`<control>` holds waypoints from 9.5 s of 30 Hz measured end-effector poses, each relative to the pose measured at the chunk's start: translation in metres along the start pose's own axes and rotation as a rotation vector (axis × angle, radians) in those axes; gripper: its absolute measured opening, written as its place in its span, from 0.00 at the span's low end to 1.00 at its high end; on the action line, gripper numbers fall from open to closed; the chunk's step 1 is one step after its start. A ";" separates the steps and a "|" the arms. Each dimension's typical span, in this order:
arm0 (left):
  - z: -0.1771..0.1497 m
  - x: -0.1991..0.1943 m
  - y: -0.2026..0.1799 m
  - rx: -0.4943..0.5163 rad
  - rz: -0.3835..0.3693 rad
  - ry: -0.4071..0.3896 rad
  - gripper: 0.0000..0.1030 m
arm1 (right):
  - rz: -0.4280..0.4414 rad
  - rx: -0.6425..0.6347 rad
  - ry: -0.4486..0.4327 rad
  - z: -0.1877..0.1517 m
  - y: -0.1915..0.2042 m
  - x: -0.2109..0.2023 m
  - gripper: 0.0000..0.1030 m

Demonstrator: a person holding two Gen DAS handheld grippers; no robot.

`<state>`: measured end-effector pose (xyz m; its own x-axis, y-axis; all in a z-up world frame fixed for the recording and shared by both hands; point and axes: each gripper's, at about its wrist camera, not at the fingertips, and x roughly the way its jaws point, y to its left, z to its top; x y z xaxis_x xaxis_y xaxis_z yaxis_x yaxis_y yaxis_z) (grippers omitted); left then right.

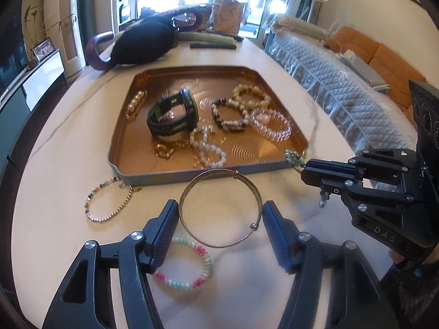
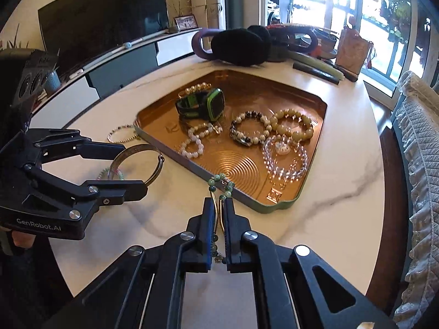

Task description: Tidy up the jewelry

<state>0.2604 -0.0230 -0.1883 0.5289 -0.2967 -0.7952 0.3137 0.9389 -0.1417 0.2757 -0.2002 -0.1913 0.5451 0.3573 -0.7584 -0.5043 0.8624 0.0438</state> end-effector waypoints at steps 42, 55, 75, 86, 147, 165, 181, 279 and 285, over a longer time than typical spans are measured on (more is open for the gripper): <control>0.101 -0.068 0.009 -0.031 0.035 -0.338 0.61 | -0.015 0.088 -0.279 0.092 -0.033 -0.058 0.06; 0.150 -0.019 0.053 -0.069 -0.058 -0.310 0.61 | 0.008 0.060 -0.243 0.132 -0.049 -0.001 0.06; 0.152 0.108 0.073 -0.201 -0.061 -0.029 0.63 | 0.076 0.221 -0.020 0.103 -0.089 0.110 0.21; 0.118 0.060 0.040 -0.219 0.068 -0.106 0.90 | 0.059 0.323 -0.097 0.081 -0.098 0.034 0.39; 0.004 0.028 0.103 -0.082 0.146 0.082 0.08 | 0.119 -0.191 0.059 0.006 0.082 0.047 0.11; -0.028 -0.017 0.055 -0.047 0.047 0.059 0.03 | 0.112 -0.090 0.012 0.012 0.053 0.017 0.09; -0.029 0.016 0.047 0.023 0.147 0.127 0.66 | 0.101 -0.064 0.016 0.013 0.034 0.018 0.07; 0.123 -0.089 -0.013 -0.003 -0.008 -0.367 0.03 | -0.055 0.104 -0.323 0.103 -0.019 -0.073 0.05; 0.133 -0.024 0.008 -0.085 -0.045 -0.268 0.03 | -0.035 0.128 -0.220 0.101 -0.039 -0.016 0.05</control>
<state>0.3553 -0.0313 -0.0917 0.7095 -0.3630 -0.6040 0.2801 0.9318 -0.2309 0.3544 -0.2033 -0.1155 0.7007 0.3839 -0.6014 -0.4015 0.9089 0.1125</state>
